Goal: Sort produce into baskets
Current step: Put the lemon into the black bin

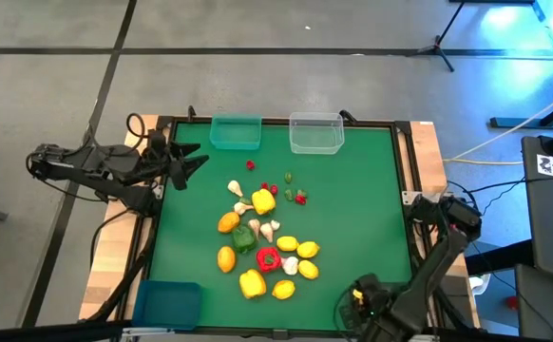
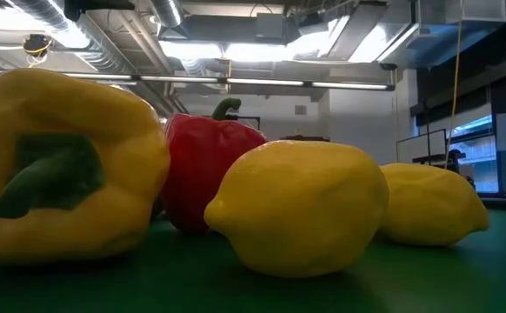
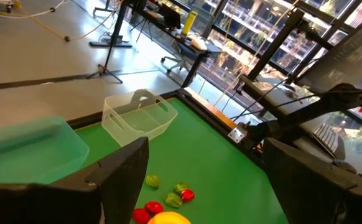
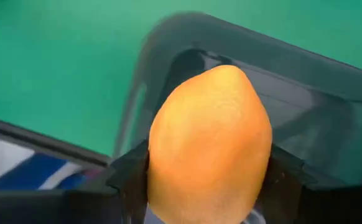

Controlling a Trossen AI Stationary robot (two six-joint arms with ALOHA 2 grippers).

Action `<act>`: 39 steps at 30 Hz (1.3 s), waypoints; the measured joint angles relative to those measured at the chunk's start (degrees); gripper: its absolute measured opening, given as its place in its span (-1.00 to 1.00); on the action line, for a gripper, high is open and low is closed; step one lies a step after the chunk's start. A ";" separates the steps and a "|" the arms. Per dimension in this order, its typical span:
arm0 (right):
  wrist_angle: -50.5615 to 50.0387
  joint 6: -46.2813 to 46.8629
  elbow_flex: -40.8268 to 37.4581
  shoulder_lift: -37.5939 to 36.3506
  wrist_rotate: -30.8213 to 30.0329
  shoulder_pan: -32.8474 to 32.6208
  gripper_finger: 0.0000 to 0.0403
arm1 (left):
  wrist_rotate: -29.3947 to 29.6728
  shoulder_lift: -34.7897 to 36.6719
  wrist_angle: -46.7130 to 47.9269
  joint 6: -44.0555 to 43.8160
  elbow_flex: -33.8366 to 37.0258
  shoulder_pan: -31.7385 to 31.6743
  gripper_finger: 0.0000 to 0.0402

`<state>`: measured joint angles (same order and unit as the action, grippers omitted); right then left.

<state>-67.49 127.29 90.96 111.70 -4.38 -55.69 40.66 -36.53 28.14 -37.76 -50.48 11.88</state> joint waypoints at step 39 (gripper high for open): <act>-4.17 -65.27 10.86 -9.88 -17.79 25.89 0.62 | -7.16 0.00 3.17 0.02 0.02 0.02 0.54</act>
<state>-71.66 62.02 101.82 101.82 -22.17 -29.79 33.51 -36.53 31.31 -37.74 -50.46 11.90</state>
